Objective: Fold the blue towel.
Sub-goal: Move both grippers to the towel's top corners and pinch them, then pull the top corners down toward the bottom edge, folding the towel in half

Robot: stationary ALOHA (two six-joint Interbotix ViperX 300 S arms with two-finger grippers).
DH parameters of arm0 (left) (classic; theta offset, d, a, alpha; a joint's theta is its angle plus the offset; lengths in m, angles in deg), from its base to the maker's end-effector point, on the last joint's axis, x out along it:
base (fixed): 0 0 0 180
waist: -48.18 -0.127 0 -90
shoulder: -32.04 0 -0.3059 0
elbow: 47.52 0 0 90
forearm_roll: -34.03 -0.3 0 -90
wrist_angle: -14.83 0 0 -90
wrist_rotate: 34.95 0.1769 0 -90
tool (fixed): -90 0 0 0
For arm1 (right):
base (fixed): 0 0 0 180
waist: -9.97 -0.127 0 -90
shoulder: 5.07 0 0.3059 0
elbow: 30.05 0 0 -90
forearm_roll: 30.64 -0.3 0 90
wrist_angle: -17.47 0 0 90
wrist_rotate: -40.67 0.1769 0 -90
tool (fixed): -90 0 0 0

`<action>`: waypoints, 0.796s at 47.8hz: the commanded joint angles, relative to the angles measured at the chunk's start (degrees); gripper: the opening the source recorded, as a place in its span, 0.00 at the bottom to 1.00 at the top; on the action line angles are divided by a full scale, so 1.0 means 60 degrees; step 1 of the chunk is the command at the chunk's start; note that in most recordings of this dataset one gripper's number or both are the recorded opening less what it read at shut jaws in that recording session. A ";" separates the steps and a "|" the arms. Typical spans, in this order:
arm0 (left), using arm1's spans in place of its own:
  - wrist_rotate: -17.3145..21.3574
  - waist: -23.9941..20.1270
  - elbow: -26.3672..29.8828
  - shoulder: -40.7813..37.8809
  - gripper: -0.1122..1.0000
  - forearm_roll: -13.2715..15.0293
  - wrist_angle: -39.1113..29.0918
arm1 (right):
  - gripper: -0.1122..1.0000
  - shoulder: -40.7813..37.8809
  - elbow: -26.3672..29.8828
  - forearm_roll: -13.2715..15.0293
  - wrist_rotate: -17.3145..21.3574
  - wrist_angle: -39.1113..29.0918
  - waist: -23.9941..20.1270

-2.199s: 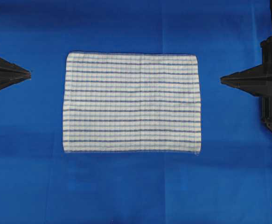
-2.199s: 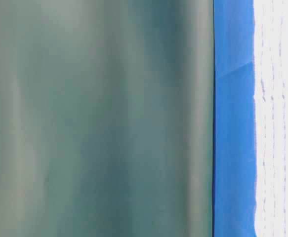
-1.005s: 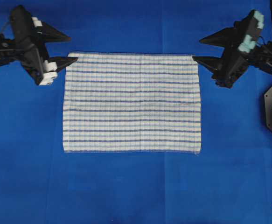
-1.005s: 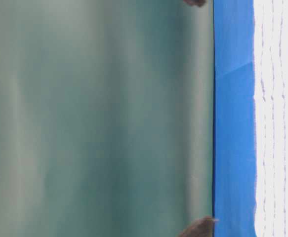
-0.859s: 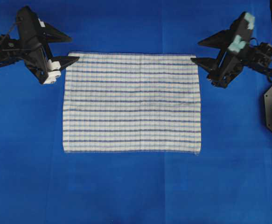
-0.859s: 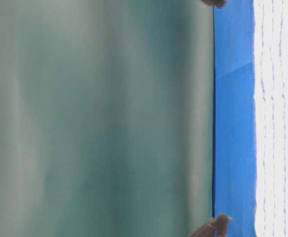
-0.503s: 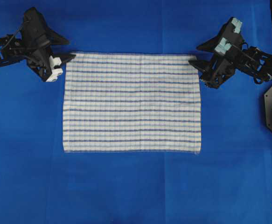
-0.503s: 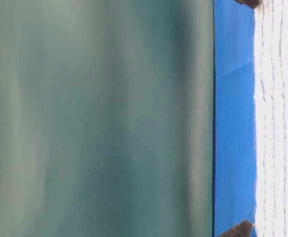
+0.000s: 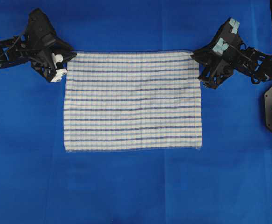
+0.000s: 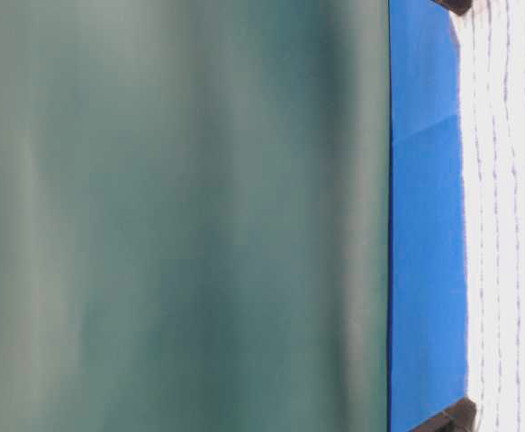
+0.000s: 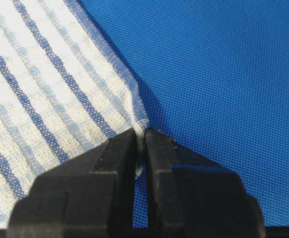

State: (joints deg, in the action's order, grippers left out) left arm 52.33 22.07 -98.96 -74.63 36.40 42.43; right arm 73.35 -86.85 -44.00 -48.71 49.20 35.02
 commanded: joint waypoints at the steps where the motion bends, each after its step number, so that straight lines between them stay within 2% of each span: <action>1: 0.0000 -0.0015 0.0029 -0.0015 0.26 0.0015 -0.0059 | 0.16 0.0059 0.0088 -0.0015 -0.0015 0.0059 0.0000; 6: 0.0088 -0.0015 0.0029 0.0073 0.16 0.0015 -0.0073 | 0.16 0.0059 0.0103 0.0000 -0.0015 0.0059 -0.0015; 22: 0.0322 -0.0015 0.0044 0.0981 0.15 -0.0015 -0.0352 | 0.16 0.0542 0.0103 0.0000 -0.0015 -0.0015 -0.0029; 38: 0.0498 0.0073 0.0161 0.1611 0.15 -0.0015 -0.0527 | 0.16 0.1406 0.0059 0.0000 -0.0059 -0.0718 -0.0059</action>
State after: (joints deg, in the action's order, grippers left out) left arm 55.23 22.16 -98.96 -66.72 36.40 39.00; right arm 79.76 -86.76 -44.00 -48.98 45.59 34.85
